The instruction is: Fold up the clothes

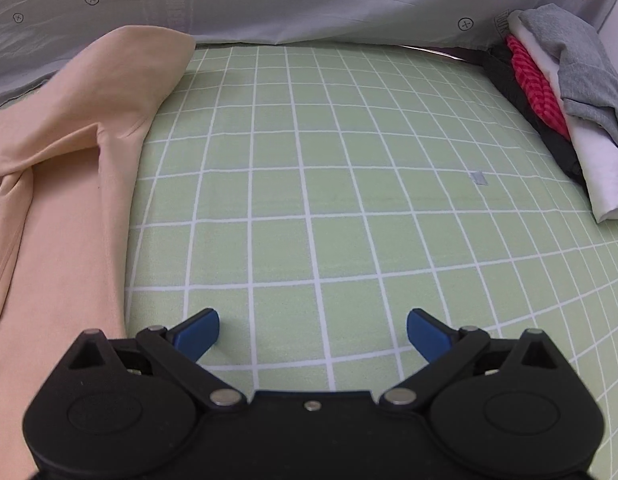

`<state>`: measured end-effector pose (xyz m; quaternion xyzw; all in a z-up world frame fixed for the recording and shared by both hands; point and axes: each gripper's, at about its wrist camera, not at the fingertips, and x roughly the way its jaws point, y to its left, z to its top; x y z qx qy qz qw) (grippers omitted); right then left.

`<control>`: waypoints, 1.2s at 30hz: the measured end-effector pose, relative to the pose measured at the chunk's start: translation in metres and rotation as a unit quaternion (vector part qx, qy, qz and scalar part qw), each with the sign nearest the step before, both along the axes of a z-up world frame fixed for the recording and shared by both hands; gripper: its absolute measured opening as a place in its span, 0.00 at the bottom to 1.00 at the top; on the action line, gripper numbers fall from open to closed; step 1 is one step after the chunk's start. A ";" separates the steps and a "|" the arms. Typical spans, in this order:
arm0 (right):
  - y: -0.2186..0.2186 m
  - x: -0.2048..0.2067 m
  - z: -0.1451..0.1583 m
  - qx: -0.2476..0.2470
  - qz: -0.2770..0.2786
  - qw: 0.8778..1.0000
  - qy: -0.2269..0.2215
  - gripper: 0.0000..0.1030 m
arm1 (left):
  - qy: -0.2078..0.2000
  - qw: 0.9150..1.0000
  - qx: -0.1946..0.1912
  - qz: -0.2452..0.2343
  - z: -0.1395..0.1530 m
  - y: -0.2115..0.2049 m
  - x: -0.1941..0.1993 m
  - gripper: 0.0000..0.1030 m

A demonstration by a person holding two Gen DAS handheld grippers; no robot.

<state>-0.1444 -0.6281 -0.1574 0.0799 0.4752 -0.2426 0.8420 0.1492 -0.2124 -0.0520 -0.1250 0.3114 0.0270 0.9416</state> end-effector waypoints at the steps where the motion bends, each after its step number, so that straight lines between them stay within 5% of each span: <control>1: 0.002 0.001 0.001 -0.003 0.002 1.000 0.002 0.99 | 0.015 0.999 -0.004 0.028 -0.007 0.015 0.006 0.07; 4: 0.007 0.004 0.004 -0.011 0.001 1.000 0.003 0.99 | 0.045 0.997 0.008 0.060 -0.026 0.035 0.005 0.42; 6: 0.011 0.003 0.008 -0.017 -0.004 1.000 -0.001 0.99 | 0.051 0.998 0.007 0.038 -0.035 0.035 -0.010 0.69; 16: 0.035 -0.015 0.021 0.006 0.037 0.998 -0.045 1.00 | 0.149 0.983 0.028 -0.102 -0.076 -0.029 -0.123 0.79; 22: 0.063 -0.036 0.016 0.035 0.088 0.995 -0.035 1.00 | 0.166 0.971 0.029 -0.172 -0.068 -0.062 -0.197 0.79; 26: 0.080 -0.047 0.014 0.050 0.097 0.994 -0.028 0.98 | 0.153 0.963 0.070 -0.209 -0.057 -0.069 -0.227 0.80; 29: 0.089 -0.052 0.009 0.050 0.089 0.995 -0.014 0.75 | 0.153 0.961 0.075 -0.216 -0.052 -0.057 -0.236 0.80; 32: 0.092 -0.060 0.011 0.059 0.066 0.996 -0.027 0.66 | 0.157 0.961 0.084 -0.213 -0.049 -0.040 -0.242 0.80; 34: 0.095 -0.066 0.012 0.068 0.052 0.996 -0.039 0.49 | 0.161 0.960 0.089 -0.210 -0.048 -0.027 -0.244 0.80; 36: 0.097 -0.071 0.013 0.079 0.038 0.995 -0.052 0.22 | 0.164 0.961 0.089 -0.206 -0.046 -0.014 -0.246 0.80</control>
